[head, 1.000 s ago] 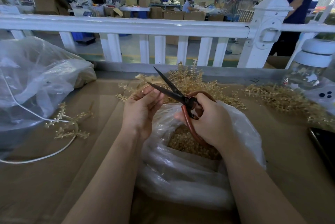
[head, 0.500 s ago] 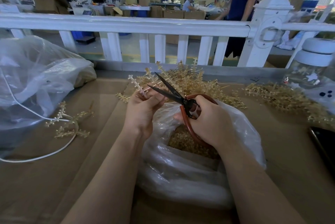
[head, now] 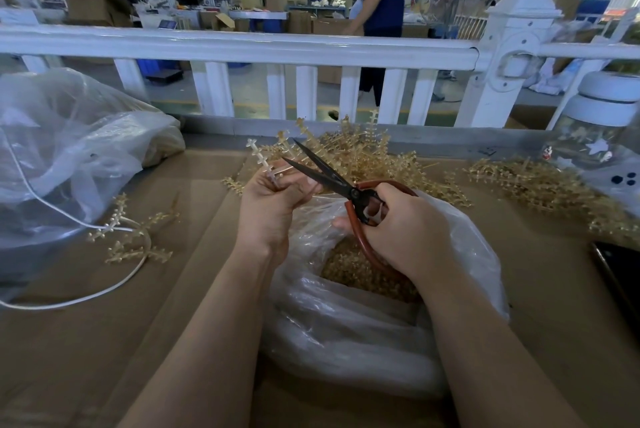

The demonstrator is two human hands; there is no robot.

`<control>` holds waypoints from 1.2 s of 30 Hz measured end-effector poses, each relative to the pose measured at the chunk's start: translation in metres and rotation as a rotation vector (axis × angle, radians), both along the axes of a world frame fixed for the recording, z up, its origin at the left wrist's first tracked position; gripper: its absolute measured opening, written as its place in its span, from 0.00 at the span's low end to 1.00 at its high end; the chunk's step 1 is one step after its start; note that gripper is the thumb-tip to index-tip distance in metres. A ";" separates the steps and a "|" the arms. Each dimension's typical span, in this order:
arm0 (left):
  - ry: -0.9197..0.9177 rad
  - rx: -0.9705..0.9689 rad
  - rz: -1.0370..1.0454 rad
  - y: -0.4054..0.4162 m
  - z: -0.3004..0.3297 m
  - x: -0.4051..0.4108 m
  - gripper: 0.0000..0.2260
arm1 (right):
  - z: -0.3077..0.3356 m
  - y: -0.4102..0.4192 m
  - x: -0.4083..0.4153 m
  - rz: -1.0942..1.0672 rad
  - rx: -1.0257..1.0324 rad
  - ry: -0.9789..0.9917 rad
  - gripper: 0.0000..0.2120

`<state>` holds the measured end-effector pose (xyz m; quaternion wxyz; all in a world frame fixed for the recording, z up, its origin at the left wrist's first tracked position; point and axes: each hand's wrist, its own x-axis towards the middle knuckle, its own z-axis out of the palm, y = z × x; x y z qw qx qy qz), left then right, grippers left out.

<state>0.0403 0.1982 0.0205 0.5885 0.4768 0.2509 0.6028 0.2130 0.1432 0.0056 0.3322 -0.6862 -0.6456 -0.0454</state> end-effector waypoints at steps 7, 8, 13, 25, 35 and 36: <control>0.034 0.033 0.013 0.001 0.000 -0.001 0.08 | -0.001 0.000 0.000 0.009 -0.024 -0.004 0.29; 0.037 0.045 0.009 0.000 0.000 -0.001 0.09 | 0.000 -0.001 0.000 0.014 -0.030 -0.003 0.29; 0.075 0.079 0.023 0.000 0.001 0.000 0.17 | 0.002 -0.003 -0.001 0.020 -0.023 0.011 0.30; 0.021 0.062 0.002 0.000 0.002 0.001 0.10 | 0.004 -0.002 -0.002 -0.010 0.009 0.019 0.30; -0.029 -0.046 0.033 -0.001 0.002 0.001 0.16 | 0.002 -0.002 -0.001 0.015 0.014 0.035 0.33; -0.020 -0.064 0.031 0.000 0.002 0.001 0.13 | 0.002 -0.002 -0.001 0.026 0.013 0.042 0.33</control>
